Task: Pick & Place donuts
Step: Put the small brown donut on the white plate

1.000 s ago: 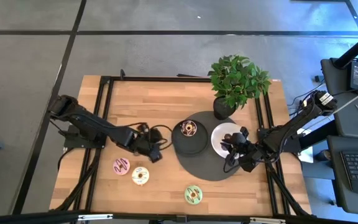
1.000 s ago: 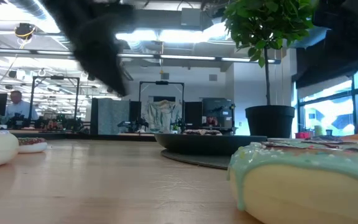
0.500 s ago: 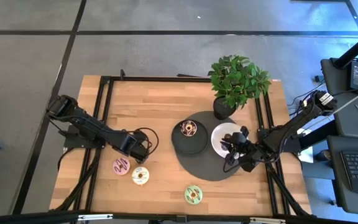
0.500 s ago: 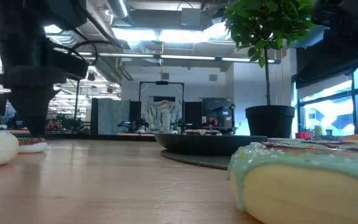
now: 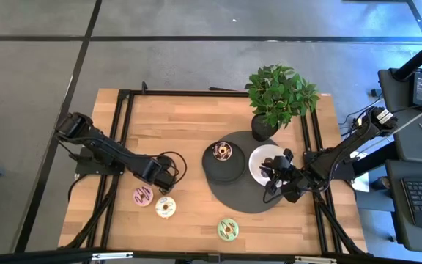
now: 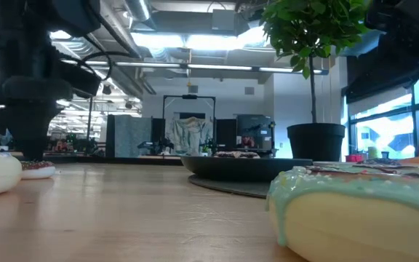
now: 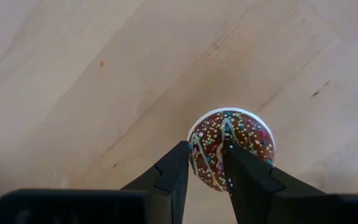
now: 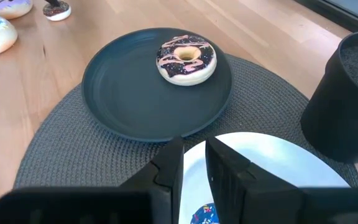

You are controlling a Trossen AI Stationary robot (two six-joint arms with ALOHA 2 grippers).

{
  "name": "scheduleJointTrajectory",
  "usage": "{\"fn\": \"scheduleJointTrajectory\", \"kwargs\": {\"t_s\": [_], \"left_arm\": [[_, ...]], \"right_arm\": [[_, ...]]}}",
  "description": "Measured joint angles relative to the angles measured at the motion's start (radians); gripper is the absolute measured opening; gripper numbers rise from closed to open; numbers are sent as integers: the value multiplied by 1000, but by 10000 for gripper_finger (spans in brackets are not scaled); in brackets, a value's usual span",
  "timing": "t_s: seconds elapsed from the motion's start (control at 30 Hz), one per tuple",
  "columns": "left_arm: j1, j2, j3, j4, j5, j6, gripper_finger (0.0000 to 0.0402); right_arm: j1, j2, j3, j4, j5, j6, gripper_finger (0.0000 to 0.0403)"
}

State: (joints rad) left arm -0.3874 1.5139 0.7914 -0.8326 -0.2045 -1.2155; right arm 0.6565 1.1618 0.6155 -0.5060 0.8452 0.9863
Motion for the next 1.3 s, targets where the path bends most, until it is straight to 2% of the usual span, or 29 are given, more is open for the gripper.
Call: {"fn": "scheduleJointTrajectory", "kwargs": {"t_s": [0.37, 0.53, 0.67, 0.8, 0.97, 1.1, 1.2, 1.3], "left_arm": [[4, 41, 0, -1, 17, -2, 80], [4, 38, 12, -2, 9, 66, 54], [4, 38, 47, -2, -103, 189, 19], [4, 38, 92, 47, -300, 279, 7], [4, 38, 115, 312, -601, 455, 11], [3, 38, 116, 587, -807, 672, 5], [9, 38, 116, 811, -861, 836, 7], [18, 40, 116, 1009, -827, 982, 9]], "right_arm": [[0, 0, 0, 0, 0, 0, 72], [0, 0, 0, 1, 0, 0, 72], [0, 0, 0, 22, 1, -1, 72], [0, 2, 0, 81, 51, -45, 72], [-3, 21, 0, 255, 137, -251, 72], [-32, 49, 0, 444, 135, -477, 72], [-63, 77, 0, 581, 133, -633, 81], [-99, 106, 0, 701, 128, -765, 107]]}}
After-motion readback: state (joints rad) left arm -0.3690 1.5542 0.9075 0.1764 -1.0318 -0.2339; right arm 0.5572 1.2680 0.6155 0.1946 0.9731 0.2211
